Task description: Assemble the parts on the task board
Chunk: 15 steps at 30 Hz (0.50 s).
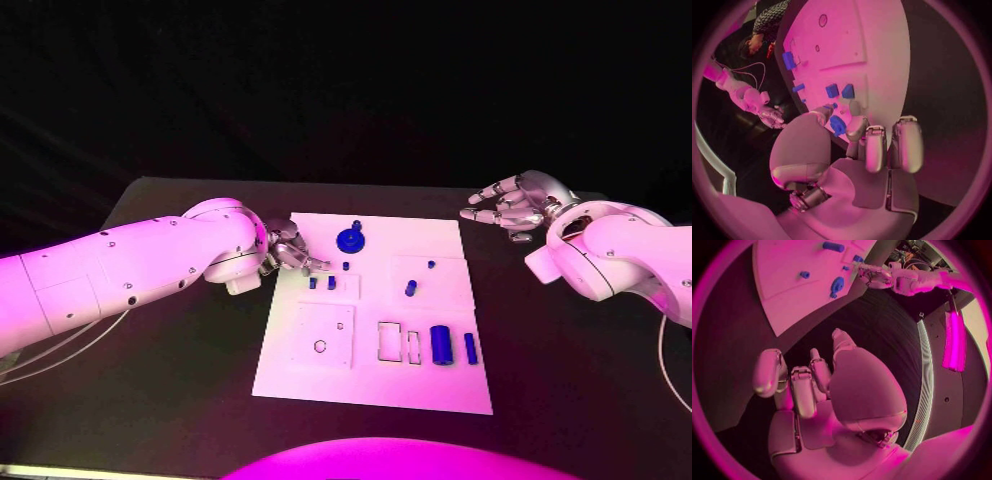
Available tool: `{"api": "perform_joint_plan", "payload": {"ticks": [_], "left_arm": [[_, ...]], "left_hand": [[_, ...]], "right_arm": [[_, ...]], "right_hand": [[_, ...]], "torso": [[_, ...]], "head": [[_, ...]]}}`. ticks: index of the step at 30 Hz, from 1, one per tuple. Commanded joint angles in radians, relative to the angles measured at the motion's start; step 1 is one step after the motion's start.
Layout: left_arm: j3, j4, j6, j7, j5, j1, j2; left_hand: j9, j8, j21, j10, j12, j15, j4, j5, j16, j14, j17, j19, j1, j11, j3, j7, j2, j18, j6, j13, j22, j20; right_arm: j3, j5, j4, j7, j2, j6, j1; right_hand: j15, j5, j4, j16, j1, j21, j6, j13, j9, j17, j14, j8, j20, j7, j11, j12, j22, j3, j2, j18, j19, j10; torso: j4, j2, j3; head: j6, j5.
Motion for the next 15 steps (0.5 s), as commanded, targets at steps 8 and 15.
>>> {"api": "perform_joint_plan", "payload": {"ticks": [8,15], "left_arm": [[0.006,0.009,-0.195,0.239,0.094,0.000,-0.013],[0.004,0.024,-0.273,0.437,0.021,0.000,-0.001]], "left_hand": [[-0.016,-0.045,-0.161,-0.250,-0.206,0.046,-0.002,0.025,-0.083,0.043,0.085,-0.112,0.142,0.056,0.002,0.062,0.031,0.040,-0.152,-0.294,-0.232,0.038],[-0.095,-0.105,-0.356,-0.510,-0.370,0.111,-0.011,0.020,-0.204,-0.095,-0.133,-0.258,0.375,0.128,0.087,0.134,-0.030,0.087,-0.321,-0.464,-0.482,0.091]], "right_arm": [[0.000,-0.009,0.001,0.013,-0.002,0.002,-0.001],[0.000,-0.007,0.000,0.019,-0.002,-0.002,-0.001]], "right_hand": [[-0.005,0.005,0.001,-0.004,-0.010,-0.005,0.006,-0.002,-0.002,0.134,0.072,0.006,-0.005,0.002,-0.006,0.004,-0.001,-0.004,0.000,0.016,-0.004,-0.004],[-0.005,0.005,0.001,-0.005,-0.010,-0.006,0.006,-0.002,-0.002,0.133,0.072,0.006,-0.005,0.002,-0.006,0.004,-0.002,-0.003,0.001,0.016,-0.004,-0.004]], "torso": [[0.0013,-0.001,0.0002],[0.0003,0.000,-0.0003]], "head": [[0.005,-0.001],[0.006,-0.002]]}}
